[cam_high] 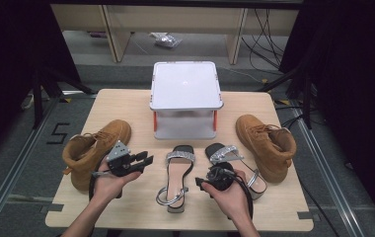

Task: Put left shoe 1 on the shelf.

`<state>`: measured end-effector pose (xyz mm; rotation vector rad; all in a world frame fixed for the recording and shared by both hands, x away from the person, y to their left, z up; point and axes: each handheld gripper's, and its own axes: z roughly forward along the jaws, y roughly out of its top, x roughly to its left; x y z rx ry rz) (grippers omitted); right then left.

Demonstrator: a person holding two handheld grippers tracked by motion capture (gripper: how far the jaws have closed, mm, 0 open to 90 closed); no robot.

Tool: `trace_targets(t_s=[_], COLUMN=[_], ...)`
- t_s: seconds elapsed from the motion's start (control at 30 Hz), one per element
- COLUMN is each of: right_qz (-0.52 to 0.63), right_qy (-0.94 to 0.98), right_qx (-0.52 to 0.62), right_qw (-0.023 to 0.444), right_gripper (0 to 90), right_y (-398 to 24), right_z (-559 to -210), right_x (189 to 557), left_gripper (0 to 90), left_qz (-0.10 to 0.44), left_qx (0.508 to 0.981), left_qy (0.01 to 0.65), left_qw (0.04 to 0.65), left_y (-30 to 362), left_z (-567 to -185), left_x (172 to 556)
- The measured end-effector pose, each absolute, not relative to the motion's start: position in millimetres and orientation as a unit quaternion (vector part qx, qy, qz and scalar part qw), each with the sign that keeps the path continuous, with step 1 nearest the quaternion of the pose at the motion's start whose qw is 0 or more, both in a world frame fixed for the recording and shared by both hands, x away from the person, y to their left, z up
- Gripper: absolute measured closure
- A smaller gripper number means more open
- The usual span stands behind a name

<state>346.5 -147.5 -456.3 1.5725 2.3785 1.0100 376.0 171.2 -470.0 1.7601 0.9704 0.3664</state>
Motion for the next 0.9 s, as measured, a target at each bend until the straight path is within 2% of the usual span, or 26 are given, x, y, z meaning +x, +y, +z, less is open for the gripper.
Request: trace_targets(t_s=[0.27,0.5,0.63,0.77,0.9], right_qz=[0.331,0.297,0.284,0.274,0.237], right_qy=[0.773,0.795,0.794,0.809,0.803], right_qx=[0.538,0.528,0.537,0.518,0.546], right_qw=[0.053,0.044,0.032,0.042,0.020], right_gripper=[48.2,47.0,44.6,43.4,41.0], right_y=[-131.9,-101.1,-82.7,-69.0,-47.8], right_z=[-441.9,-430.1,-429.6,-434.7,-436.7], right_x=[354.0,366.2,369.4,375.0,376.4], left_gripper=[77.5,88.1,89.3,89.5,89.4], left_qz=[0.155,0.180,0.189,0.200,0.215], left_qx=[0.735,0.729,0.723,0.716,0.713], left_qy=[0.394,0.385,0.385,0.382,0.385], left_qw=[0.530,0.537,0.542,0.549,0.545], left_y=[164.6,158.0,155.8,152.9,146.0], left_z=[-451.5,-417.2,-402.8,-387.0,-380.5], left_x=[393.9,430.5,444.6,462.3,484.9])
